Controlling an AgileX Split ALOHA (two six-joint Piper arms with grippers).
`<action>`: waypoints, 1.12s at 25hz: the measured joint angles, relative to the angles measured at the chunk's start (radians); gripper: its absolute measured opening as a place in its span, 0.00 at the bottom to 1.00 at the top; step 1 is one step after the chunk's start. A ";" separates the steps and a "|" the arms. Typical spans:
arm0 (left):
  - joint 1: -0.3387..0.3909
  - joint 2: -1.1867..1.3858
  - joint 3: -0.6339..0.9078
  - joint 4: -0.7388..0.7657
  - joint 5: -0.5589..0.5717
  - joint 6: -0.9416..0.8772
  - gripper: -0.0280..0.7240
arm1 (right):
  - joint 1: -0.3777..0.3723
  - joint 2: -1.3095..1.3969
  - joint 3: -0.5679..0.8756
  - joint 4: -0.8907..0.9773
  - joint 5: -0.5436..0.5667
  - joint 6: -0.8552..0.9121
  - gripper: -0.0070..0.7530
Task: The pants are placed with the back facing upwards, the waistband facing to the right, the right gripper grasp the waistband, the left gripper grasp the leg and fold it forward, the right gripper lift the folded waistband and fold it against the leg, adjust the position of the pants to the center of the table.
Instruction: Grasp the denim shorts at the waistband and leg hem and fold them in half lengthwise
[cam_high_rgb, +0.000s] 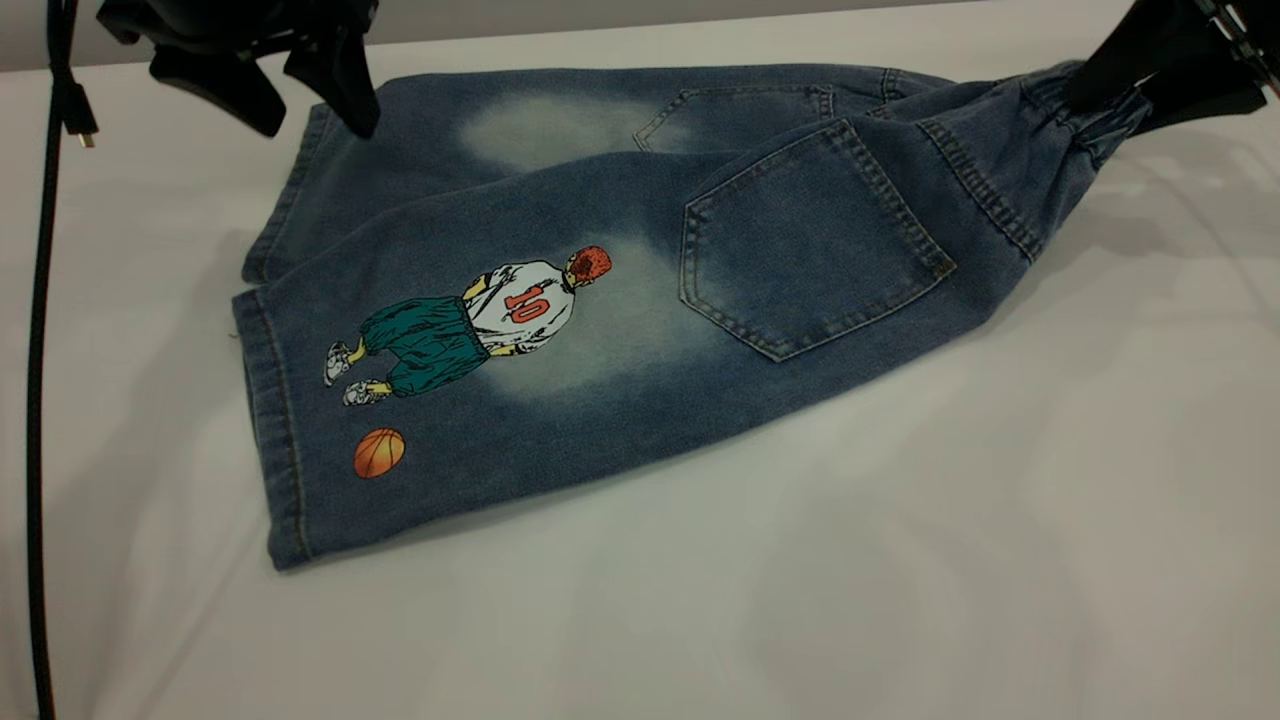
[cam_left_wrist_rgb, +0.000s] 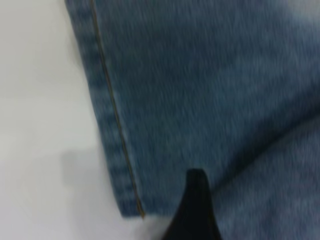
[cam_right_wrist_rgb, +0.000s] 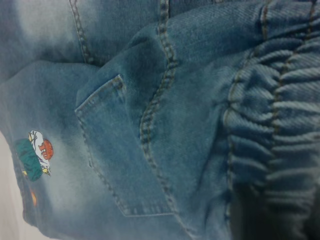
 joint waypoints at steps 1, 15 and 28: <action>-0.001 0.000 0.000 0.000 0.027 0.000 0.77 | 0.000 0.000 0.000 0.000 0.000 0.000 0.11; -0.143 0.001 0.053 -0.135 0.308 -0.007 0.77 | 0.000 0.000 -0.001 -0.001 0.008 0.003 0.05; -0.171 0.001 0.330 -0.104 0.199 -0.058 0.77 | -0.001 0.000 -0.001 -0.001 0.008 0.002 0.05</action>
